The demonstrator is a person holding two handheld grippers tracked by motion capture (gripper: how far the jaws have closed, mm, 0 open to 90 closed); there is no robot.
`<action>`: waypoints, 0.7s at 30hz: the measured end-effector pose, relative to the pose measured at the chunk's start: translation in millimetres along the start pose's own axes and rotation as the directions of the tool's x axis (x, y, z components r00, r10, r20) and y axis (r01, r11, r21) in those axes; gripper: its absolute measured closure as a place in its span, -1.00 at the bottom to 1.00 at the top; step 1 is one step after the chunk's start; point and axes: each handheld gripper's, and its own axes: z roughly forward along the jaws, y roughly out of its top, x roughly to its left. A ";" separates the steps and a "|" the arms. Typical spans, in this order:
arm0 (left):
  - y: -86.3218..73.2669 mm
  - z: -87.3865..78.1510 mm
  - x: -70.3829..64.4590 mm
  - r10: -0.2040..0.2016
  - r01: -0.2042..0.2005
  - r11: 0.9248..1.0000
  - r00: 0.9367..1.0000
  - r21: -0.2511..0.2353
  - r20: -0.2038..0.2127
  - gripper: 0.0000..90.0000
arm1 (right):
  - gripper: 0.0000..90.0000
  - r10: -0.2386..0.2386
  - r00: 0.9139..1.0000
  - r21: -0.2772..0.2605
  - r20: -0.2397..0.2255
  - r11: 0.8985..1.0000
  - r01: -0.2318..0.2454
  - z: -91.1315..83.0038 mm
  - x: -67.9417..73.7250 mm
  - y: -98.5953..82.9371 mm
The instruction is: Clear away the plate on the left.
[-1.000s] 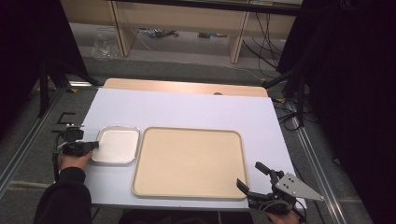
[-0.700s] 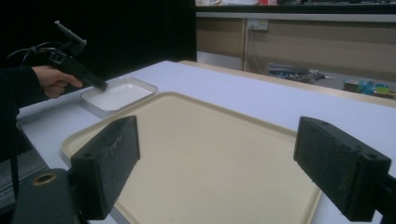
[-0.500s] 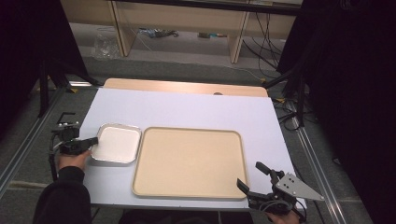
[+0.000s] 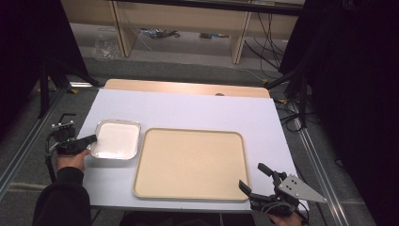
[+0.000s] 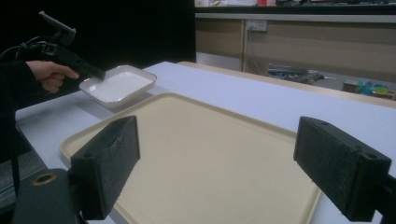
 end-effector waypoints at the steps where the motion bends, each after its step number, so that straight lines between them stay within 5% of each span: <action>1: 0.0 -0.2 -2.4 -0.004 0.004 1.000 1.000 -0.007 0.013 0.96 | -0.66 0.003 1.000 0.000 -0.003 1.000 -0.003 -0.2 0.3 0.1; 13: -0.3 -0.9 -23.9 0.023 -0.022 1.000 0.996 -0.005 0.088 0.96 | -0.66 -0.028 0.999 -0.018 -0.018 0.999 0.028 2.1 -2.3 0.2; 21: -4.8 3.5 -52.2 0.073 -0.076 0.997 0.984 0.015 0.161 0.96 | -0.66 -0.025 0.999 -0.017 -0.019 1.000 0.025 1.9 -2.3 0.2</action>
